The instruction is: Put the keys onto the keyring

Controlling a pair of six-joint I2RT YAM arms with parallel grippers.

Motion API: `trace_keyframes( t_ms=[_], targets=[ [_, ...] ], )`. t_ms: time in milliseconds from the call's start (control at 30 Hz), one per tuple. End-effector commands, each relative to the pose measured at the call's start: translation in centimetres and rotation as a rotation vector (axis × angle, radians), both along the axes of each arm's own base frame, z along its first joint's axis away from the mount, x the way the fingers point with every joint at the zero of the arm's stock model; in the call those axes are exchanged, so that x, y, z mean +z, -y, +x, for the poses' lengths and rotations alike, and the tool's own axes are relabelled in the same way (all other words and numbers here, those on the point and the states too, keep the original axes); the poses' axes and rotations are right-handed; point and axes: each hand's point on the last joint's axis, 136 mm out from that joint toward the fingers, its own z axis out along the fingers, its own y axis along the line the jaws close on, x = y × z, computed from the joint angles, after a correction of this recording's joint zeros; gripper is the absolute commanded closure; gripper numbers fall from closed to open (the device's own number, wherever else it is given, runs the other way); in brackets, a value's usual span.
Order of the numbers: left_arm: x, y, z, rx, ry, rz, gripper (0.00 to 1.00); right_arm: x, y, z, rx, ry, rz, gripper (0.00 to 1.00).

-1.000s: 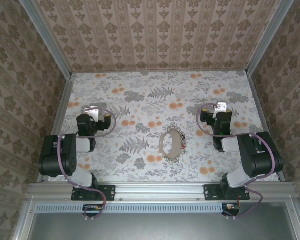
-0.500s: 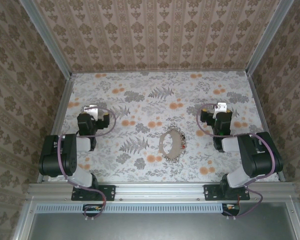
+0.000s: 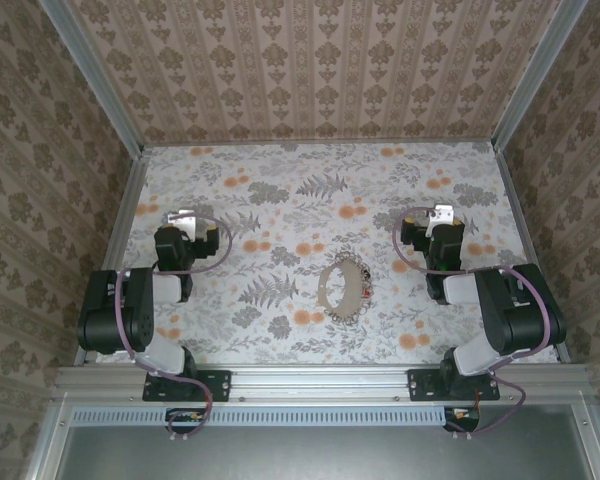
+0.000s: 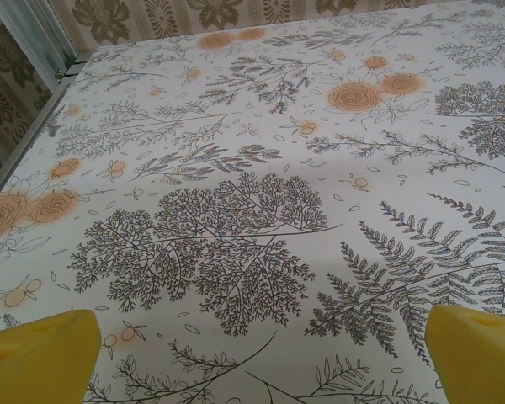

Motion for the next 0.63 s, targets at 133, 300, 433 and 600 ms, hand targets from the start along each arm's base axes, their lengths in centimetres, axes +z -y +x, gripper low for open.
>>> trace_keyframes(
  t_ms=[133,300,433,600],
  targets=[
    [0.91,0.05,0.55,0.012,0.021,-0.016,0.00,0.32,0.40,0.11,-0.025,0.010,0.010,0.00],
    [0.89,0.04,0.55,0.012,0.021,-0.015,0.00,0.25,0.39,0.10,-0.025,0.007,0.010,0.00],
    [0.93,0.06,0.56,0.012,0.023,-0.016,0.00,0.22,0.41,0.21,-0.020,0.003,0.018,0.00],
    [0.88,0.07,0.55,0.011,0.021,-0.016,0.00,0.21,0.45,0.16,-0.020,0.004,0.017,0.00]
  ],
)
